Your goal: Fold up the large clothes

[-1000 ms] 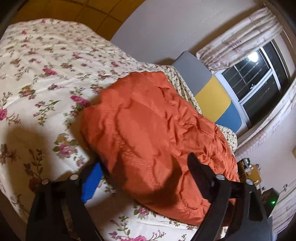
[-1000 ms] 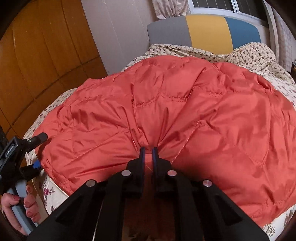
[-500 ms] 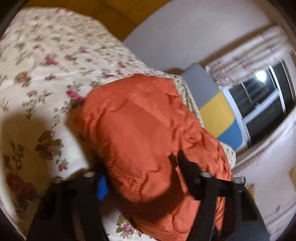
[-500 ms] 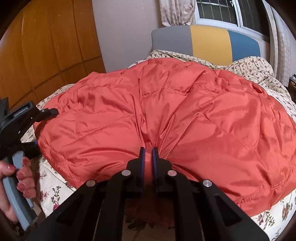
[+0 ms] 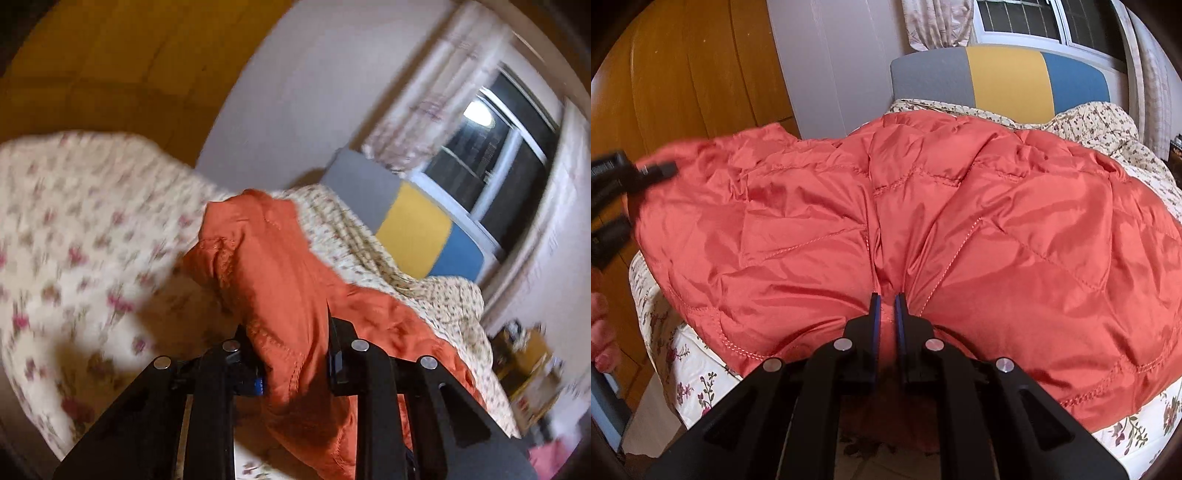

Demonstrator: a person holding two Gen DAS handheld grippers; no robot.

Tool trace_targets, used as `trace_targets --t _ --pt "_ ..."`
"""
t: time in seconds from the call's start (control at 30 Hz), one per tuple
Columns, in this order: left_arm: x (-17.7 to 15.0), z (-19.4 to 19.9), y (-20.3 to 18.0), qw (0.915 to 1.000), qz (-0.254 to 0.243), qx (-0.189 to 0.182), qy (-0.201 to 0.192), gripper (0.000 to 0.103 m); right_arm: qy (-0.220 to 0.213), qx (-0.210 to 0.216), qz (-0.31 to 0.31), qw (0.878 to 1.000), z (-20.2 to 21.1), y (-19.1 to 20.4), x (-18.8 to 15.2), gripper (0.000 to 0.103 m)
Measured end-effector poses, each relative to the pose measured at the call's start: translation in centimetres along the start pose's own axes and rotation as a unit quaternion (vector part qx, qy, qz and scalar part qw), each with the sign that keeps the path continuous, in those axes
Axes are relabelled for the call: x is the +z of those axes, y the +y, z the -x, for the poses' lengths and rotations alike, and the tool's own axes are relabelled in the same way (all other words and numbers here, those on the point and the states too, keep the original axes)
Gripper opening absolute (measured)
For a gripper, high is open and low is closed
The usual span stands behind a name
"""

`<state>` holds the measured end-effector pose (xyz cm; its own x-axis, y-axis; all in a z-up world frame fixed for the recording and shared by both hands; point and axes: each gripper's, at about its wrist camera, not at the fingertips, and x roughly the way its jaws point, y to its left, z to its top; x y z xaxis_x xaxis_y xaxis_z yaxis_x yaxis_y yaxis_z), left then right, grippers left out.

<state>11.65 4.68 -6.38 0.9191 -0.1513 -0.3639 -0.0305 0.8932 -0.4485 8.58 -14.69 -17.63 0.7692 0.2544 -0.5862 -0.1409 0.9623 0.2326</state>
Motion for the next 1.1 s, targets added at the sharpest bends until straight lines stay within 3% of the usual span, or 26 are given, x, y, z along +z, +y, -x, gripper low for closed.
trace_targets --t 0.13,0.3,0.47,0.53,0.7,0.8,0.93,1.1 --pt "0.2 1.1 -4.2 0.9960 -0.084 -0.016 -0.025 0.023 0.006 0.016 -0.023 1.000 0.0 -0.8 0.2 0.006" --pt "-0.4 1.9 -9.0 0.9838 -0.170 -0.037 -0.043 0.023 0.011 0.031 -0.043 0.999 -0.1 -1.8 0.7 0.006" --pt "-2.1 2.4 -12.7 0.9649 -0.248 -0.070 -0.049 0.023 0.021 0.085 -0.103 0.991 1.0 -4.2 1.2 0.007" --pt "-3.0 2.4 -13.9 0.9549 -0.282 -0.078 -0.051 0.023 0.003 0.095 -0.133 0.987 2.8 -5.8 1.3 0.011" --pt "-5.1 2.4 -16.3 0.9370 -0.333 -0.094 -0.047 0.023 -0.053 0.047 -0.171 0.983 8.1 -10.3 1.2 0.018" --pt "-6.3 2.2 -17.9 0.9273 -0.358 -0.102 -0.044 0.023 -0.069 0.008 -0.203 0.977 10.5 -13.5 0.8 0.036" --pt "-8.3 1.6 -20.2 0.9127 -0.389 -0.122 -0.032 0.023 -0.074 -0.033 -0.233 0.969 12.2 -16.8 0.0 0.037" --pt "-10.6 0.7 -22.8 0.8967 -0.415 -0.154 -0.009 0.023 -0.076 -0.036 -0.252 0.964 14.2 -18.8 -0.9 0.037"
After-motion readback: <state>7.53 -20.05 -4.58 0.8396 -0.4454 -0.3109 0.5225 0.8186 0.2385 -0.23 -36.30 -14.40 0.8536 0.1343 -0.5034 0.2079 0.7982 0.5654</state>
